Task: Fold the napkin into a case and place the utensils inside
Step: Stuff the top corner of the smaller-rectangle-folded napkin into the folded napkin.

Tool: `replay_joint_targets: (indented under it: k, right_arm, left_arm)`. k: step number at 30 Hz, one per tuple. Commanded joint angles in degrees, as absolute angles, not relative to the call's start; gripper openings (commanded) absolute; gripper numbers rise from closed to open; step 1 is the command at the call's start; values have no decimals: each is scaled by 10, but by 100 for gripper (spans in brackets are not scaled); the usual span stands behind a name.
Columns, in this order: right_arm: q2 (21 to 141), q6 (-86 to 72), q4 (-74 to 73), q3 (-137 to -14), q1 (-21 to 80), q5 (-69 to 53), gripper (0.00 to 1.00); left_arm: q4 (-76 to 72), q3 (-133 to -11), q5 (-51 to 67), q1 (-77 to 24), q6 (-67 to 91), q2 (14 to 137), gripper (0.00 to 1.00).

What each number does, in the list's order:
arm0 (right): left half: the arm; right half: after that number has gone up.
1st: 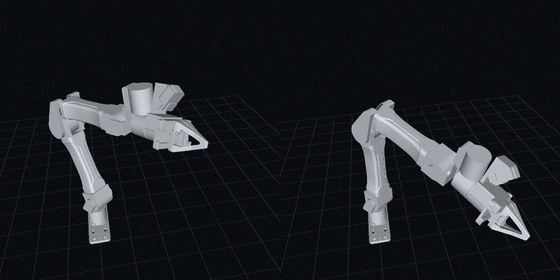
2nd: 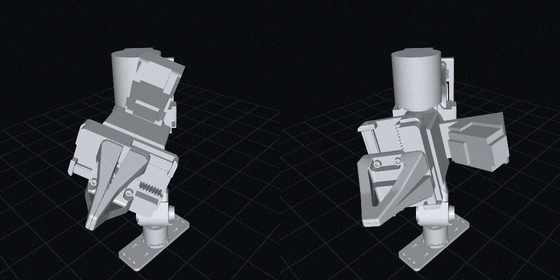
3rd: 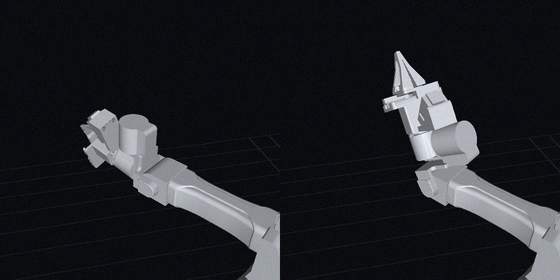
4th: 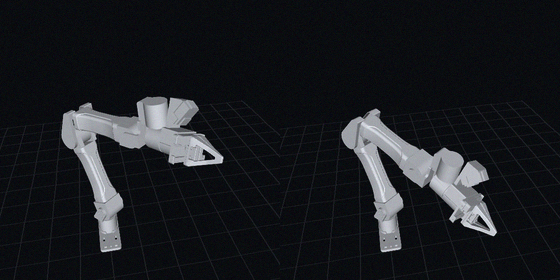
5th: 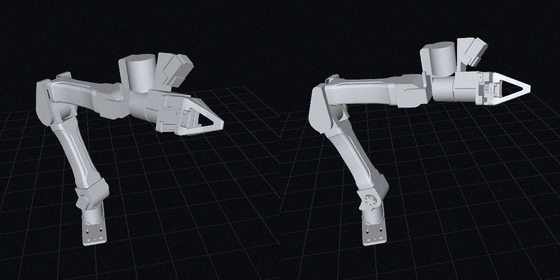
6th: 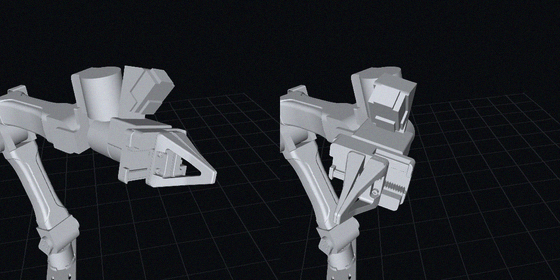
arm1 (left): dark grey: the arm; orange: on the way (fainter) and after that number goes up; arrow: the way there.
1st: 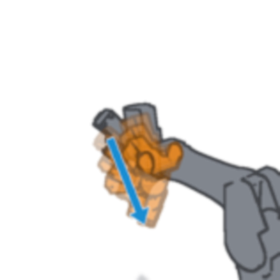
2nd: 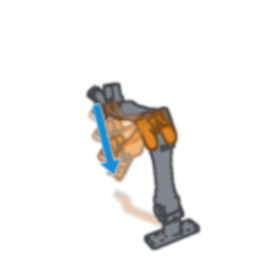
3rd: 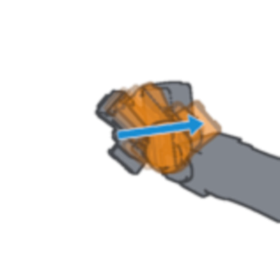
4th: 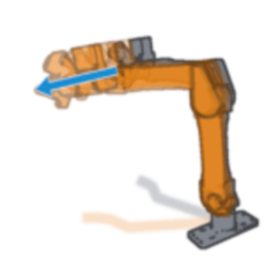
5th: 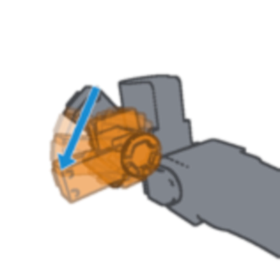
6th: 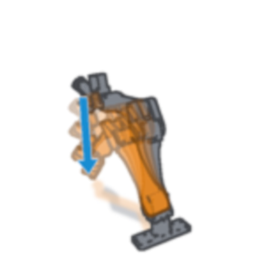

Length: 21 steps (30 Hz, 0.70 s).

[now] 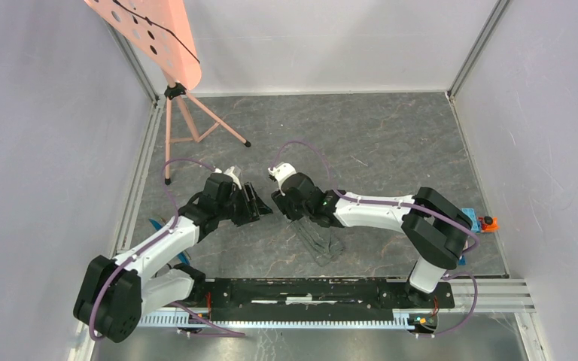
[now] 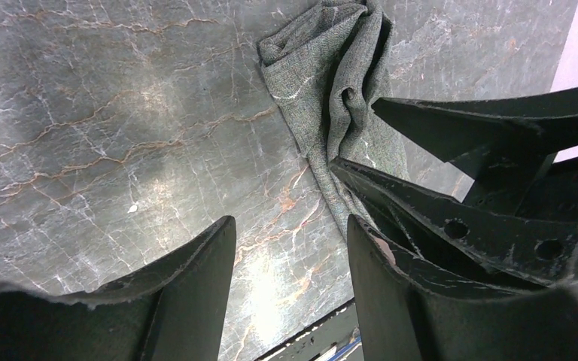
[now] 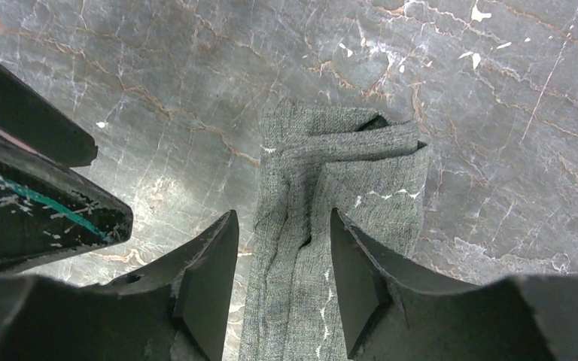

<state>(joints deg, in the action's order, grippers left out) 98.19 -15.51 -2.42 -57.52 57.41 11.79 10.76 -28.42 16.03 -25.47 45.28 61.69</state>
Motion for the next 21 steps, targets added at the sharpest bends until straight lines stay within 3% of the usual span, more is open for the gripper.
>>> replay_joint_targets:
  k: [1,6,13,21]
  right_arm:
    - [964,-145,-40,-585,578,141,55]
    - [978,-147,-24,-580,579,145,56]
    - [1010,-146,-22,-610,580,160,47]
    - [1028,-146,-24,-627,584,176,47]
  left_arm:
    - [109,-279,150,-255,428,605,63]
    - [114,-279,150,-255,425,599,63]
    - [122,-279,149,-255,421,594,63]
    - [122,-279,148,-255,419,593,63]
